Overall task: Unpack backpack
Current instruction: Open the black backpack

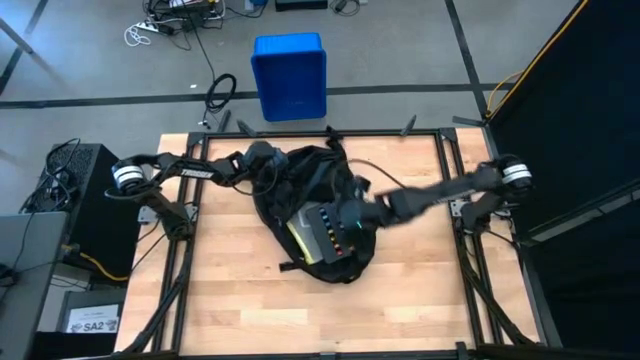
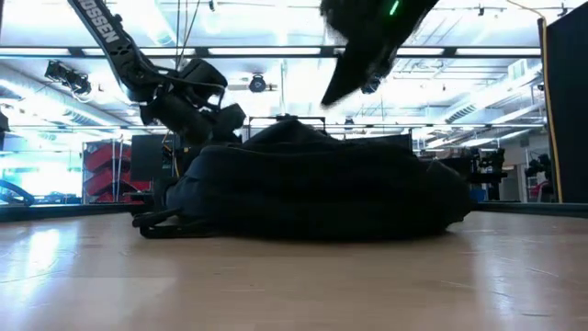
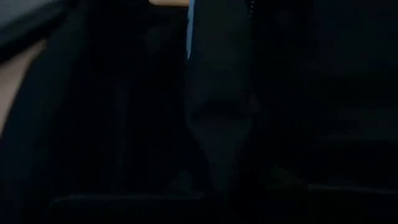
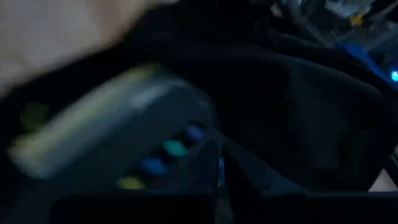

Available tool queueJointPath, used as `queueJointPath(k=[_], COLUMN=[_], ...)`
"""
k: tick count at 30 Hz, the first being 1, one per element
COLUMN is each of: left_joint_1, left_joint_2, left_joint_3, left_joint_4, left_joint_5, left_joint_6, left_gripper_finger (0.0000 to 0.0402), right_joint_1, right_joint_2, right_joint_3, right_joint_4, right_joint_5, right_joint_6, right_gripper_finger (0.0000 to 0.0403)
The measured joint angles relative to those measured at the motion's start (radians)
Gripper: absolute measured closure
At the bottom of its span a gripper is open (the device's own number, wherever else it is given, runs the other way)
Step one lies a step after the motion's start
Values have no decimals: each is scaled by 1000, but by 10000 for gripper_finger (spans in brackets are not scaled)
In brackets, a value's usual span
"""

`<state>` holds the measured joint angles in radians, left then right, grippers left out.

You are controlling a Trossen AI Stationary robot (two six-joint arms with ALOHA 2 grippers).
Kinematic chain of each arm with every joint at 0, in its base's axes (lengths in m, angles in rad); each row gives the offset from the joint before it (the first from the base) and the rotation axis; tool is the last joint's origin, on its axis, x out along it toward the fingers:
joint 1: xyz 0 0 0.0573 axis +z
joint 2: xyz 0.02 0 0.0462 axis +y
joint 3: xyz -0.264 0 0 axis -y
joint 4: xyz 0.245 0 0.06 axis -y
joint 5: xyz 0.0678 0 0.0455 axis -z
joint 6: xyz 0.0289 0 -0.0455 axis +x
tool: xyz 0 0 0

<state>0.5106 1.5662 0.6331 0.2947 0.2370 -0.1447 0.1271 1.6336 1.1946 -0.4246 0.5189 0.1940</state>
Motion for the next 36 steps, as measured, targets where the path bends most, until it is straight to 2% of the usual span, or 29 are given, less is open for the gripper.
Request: queueJointPath(k=[3,9,16,25,30,36], left_joint_1=[0,-4,-5,-9,-9,-50], left_joint_2=[53,111,71,-94,-209,-329], left_joint_3=[2,0,-5,-6,-6,-2], left_joint_4=[9,107,148,159,173,276], left_joint_5=[39,99,146,187,171,168], left_joint_6=[-2,-29,-14,85,113,120], left_gripper_finger=[387,385,306,254,248,248], right_joint_1=[-118,-317,-452,-471,-471,-471], right_joint_2=[40,132,257,284,285,287], right_joint_3=[0,0,5,3,2,1], right_joint_4=[62,146,155,179,184,184], right_joint_5=[-79,-326,-513,-558,-565,-568], right_joint_6=[-70,-123,-127,-128,-127,-112], right_gripper_finger=[401,402,402,403,403,403])
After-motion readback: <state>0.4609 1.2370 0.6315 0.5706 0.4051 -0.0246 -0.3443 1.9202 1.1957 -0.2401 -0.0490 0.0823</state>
